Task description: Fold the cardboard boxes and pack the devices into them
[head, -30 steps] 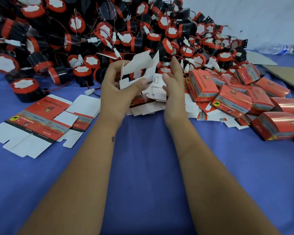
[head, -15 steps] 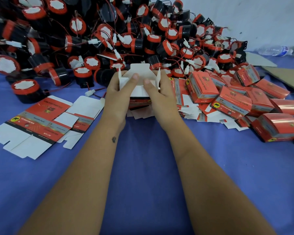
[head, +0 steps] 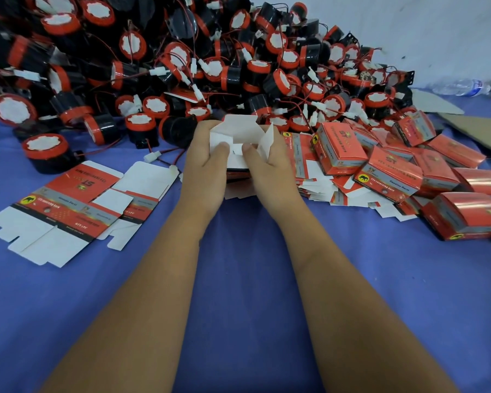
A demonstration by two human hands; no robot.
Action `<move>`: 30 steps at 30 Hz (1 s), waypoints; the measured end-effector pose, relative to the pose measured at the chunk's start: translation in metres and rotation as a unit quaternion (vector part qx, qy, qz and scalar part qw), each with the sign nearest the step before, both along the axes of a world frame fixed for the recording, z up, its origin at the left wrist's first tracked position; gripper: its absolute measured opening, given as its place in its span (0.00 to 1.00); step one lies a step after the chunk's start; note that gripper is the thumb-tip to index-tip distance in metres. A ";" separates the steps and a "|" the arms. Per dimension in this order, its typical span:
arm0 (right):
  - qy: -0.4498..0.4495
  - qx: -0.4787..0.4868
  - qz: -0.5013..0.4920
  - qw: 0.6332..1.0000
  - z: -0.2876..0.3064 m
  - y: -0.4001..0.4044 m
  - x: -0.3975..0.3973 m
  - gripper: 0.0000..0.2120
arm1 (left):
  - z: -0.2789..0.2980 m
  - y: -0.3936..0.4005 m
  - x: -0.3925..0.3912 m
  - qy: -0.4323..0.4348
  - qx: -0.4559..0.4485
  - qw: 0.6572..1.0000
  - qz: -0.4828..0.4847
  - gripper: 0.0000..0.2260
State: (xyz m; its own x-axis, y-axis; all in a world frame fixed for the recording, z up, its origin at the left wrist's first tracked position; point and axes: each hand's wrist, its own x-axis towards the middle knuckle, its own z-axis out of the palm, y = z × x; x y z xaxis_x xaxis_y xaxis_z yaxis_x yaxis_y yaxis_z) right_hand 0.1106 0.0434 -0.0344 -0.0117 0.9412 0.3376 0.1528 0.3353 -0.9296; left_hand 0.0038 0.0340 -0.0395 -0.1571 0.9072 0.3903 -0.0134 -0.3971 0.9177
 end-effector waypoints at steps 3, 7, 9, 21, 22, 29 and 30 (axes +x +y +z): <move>0.015 -0.057 0.044 0.997 0.009 0.000 0.001 0.14 | -0.002 0.003 -0.001 -0.012 -0.013 1.000 0.024 0.16; 0.055 -0.117 0.071 0.989 0.011 0.001 0.006 0.18 | -0.001 0.005 -0.001 -0.035 -0.026 0.999 0.033 0.16; 0.087 -0.111 0.105 0.984 0.007 0.001 0.007 0.14 | 0.000 0.006 -0.003 -0.046 -0.030 0.998 0.026 0.16; 0.047 -0.061 0.056 0.995 0.002 0.001 0.006 0.12 | 0.000 0.007 -0.008 -0.123 -0.036 0.990 -0.062 0.21; 0.044 -0.063 0.050 0.996 0.003 0.000 0.006 0.13 | -0.002 0.006 -0.007 -0.119 -0.034 0.990 -0.068 0.20; 0.112 -0.094 0.096 0.985 0.006 -0.002 0.009 0.13 | -0.002 0.004 -0.005 -0.072 -0.028 0.996 -0.046 0.14; 0.097 -0.089 0.089 0.987 0.005 -0.002 0.009 0.13 | -0.003 0.005 -0.005 -0.072 -0.028 0.996 -0.038 0.17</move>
State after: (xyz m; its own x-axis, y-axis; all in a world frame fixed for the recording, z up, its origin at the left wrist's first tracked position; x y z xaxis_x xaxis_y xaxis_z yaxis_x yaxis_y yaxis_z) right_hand 0.1194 0.0417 -0.0297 -0.1349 0.9746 0.1787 -0.0798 0.1691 -0.9824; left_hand -0.0009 0.0390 -0.0425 -0.1380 0.9382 0.3174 -0.1742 -0.3385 0.9247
